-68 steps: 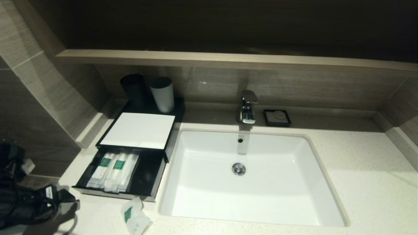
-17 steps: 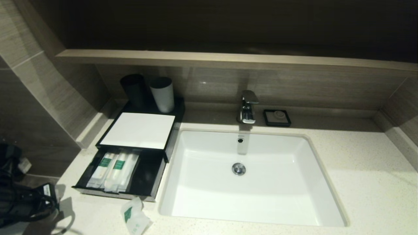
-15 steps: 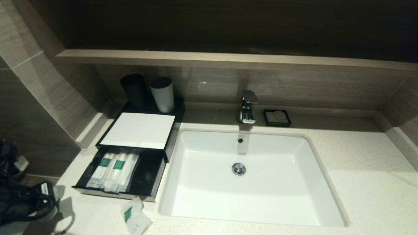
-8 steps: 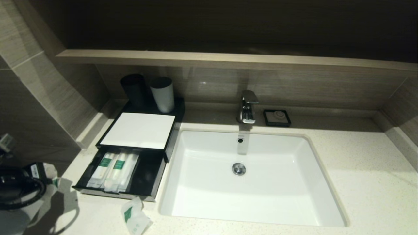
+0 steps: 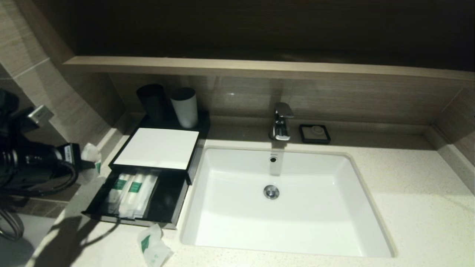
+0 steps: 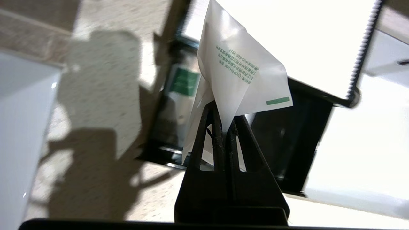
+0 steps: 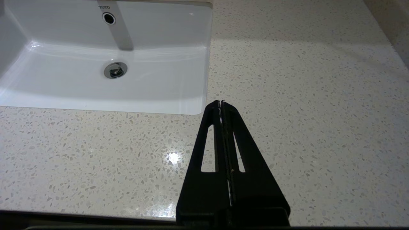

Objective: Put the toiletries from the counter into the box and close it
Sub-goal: Place the bathroom toiletry into the drawer

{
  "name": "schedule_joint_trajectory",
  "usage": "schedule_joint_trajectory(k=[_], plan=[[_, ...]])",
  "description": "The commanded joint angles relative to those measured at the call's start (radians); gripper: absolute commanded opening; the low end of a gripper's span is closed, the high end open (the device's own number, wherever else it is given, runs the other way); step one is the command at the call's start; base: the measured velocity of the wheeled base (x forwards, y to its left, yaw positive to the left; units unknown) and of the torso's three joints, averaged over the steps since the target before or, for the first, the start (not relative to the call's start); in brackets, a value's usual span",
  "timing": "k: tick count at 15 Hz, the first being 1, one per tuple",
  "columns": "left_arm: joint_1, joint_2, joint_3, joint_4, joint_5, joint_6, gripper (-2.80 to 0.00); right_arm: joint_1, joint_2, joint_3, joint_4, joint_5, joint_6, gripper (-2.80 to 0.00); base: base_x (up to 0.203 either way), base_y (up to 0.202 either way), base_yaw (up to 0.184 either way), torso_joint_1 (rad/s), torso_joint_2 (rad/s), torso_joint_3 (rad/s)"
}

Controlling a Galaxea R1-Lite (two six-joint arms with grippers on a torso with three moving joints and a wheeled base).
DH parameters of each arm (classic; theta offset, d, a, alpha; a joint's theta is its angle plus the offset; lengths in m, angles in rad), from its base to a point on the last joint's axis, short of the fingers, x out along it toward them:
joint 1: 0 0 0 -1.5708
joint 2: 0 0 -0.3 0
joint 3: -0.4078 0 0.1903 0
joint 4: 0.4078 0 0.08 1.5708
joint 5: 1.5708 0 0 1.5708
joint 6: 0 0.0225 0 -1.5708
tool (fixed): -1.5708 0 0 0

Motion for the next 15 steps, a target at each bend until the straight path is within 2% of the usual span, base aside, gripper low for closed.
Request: schedule_joint_trajectory(k=[1, 4, 6, 11, 13, 15], plan=[[-0.115, 0.055, -0.069, 0.020, 0.020, -0.009, -2.80, 0.000, 0.000, 0.000, 0.000, 0.000, 0.000, -2.80, 0.000, 0.000, 0.000, 0.000, 0.00, 0.000], [-0.253, 0.142, -0.108, 0.025, 0.136, -0.012, -2.80, 0.000, 0.000, 0.000, 0.000, 0.000, 0.000, -2.80, 0.000, 0.000, 0.000, 0.000, 0.00, 0.000], [-0.318, 0.189, -0.140, 0.024, 0.186, -0.020, -2.80, 0.000, 0.000, 0.000, 0.000, 0.000, 0.000, -2.80, 0.000, 0.000, 0.000, 0.000, 0.00, 0.000], [-0.400, 0.202, -0.129, 0.036, 0.196, -0.043, -2.80, 0.000, 0.000, 0.000, 0.000, 0.000, 0.000, -2.80, 0.000, 0.000, 0.000, 0.000, 0.00, 0.000], [-0.419, 0.189, -0.104, 0.039, 0.234, -0.046, -2.80, 0.000, 0.000, 0.000, 0.000, 0.000, 0.000, -2.80, 0.000, 0.000, 0.000, 0.000, 0.00, 0.000], [-0.432, 0.181, -0.087, 0.053, 0.243, -0.046, -2.80, 0.000, 0.000, 0.000, 0.000, 0.000, 0.000, -2.80, 0.000, 0.000, 0.000, 0.000, 0.00, 0.000]])
